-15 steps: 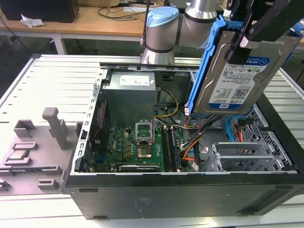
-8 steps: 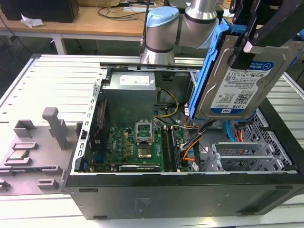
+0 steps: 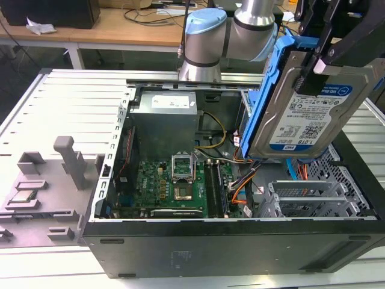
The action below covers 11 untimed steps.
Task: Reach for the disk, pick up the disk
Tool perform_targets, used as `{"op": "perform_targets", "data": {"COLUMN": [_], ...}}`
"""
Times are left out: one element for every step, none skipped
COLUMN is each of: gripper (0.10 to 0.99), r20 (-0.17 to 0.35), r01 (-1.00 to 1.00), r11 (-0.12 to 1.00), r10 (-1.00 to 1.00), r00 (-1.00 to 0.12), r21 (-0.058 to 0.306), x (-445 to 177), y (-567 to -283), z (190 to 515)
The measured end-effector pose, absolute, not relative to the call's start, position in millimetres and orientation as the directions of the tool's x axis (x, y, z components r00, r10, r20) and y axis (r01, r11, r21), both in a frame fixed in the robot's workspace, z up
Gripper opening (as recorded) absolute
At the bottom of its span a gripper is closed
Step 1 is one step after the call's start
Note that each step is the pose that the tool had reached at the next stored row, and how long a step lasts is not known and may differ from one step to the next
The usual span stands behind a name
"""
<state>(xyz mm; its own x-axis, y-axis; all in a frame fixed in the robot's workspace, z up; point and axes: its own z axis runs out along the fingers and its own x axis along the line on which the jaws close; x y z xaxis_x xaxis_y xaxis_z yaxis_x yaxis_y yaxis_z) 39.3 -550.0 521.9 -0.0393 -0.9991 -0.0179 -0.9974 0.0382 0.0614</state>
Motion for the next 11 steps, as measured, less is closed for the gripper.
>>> {"op": "perform_targets", "data": {"gripper": [0.369,0.369,0.369,0.369,0.369,0.369,0.369,0.369,0.369,0.369,0.369], "r20": [-0.018,-0.018,-0.018,-0.018,-0.018,-0.018,-0.018,-0.018,-0.018,-0.018,-0.018], "r01": [-0.997,-0.997,-0.997,-0.997,-0.997,-0.997,-0.997,-0.997,-0.997,-0.997,-0.997], "r11": [0.038,0.038,0.038,0.038,0.038,0.038,0.038,0.038,0.038,0.038,0.038], "r10": [-0.999,-0.999,-0.999,-0.999,-0.999,-0.999,-0.999,-0.999,-0.999,-0.999,-0.999], "r00": [-0.039,-0.039,-0.039,-0.039,-0.039,-0.039,-0.039,-0.039,-0.039,-0.039,-0.039], "r21": [0.061,0.061,0.061,0.061,0.061,0.062,0.061,0.061,0.061,0.061,0.061], "x": [39.3,39.3,39.3,39.3,39.3,39.3,39.3,39.3,39.3,39.3,39.3], "y": [-551.4,-552.6,-554.0,-555.0,-556.3,-557.3,-558.7,-561.3,-562.9,-565.0,-566.4], "z": [521.9,521.8,521.8,521.8,521.8,521.7,521.7,521.6,521.5,521.3,521.2]}}
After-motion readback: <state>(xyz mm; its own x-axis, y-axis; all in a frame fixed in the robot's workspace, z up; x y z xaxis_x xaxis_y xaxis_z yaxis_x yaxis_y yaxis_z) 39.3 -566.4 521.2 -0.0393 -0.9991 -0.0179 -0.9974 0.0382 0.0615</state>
